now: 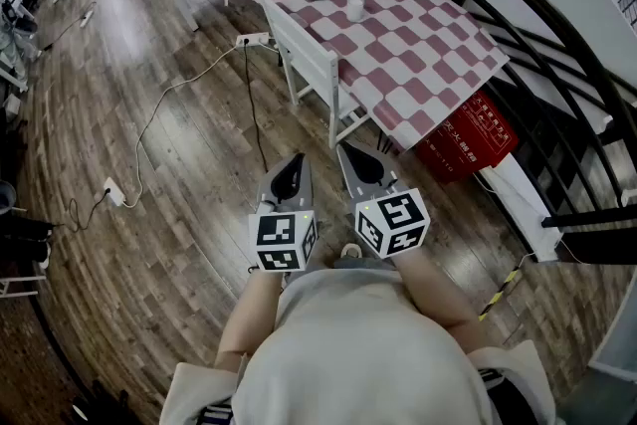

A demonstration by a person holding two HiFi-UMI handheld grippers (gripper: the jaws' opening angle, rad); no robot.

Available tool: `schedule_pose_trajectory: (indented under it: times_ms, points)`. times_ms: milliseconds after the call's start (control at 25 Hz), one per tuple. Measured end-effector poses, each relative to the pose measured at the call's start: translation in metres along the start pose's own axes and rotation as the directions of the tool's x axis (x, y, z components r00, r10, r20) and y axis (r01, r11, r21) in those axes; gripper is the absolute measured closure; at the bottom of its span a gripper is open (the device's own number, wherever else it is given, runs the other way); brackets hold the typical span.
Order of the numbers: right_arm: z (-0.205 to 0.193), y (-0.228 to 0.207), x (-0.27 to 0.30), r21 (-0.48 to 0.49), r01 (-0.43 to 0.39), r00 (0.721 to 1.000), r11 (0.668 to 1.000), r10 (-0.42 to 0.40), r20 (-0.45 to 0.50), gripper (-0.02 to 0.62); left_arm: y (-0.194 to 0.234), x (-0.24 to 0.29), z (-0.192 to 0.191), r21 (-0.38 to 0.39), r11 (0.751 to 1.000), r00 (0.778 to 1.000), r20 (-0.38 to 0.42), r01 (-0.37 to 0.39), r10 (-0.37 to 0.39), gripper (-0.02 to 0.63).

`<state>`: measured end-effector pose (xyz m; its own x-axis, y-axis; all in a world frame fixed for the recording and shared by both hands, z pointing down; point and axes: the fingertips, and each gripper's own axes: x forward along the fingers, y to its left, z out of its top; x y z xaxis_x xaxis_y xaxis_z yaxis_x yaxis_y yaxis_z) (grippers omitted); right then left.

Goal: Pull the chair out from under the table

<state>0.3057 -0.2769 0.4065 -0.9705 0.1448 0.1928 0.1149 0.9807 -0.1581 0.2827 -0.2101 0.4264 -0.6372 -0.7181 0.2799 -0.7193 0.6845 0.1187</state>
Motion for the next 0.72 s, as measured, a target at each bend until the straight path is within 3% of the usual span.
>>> schedule_pose_trajectory:
  times_ms: [280, 720]
  points:
    - [-0.001, 0.001, -0.01, -0.028, -0.035, 0.999, 0.999, 0.035, 0.001, 0.598, -0.005, -0.003, 0.009, -0.004, 0.999, 0.998, 0.047, -0.045, 0.045, 0.595]
    - [0.003, 0.0, -0.021, -0.048, -0.134, 0.991, 0.99, 0.135, 0.014, 0.597, -0.016, -0.007, 0.003, -0.025, 0.992, 0.991, 0.047, -0.122, 0.123, 0.595]
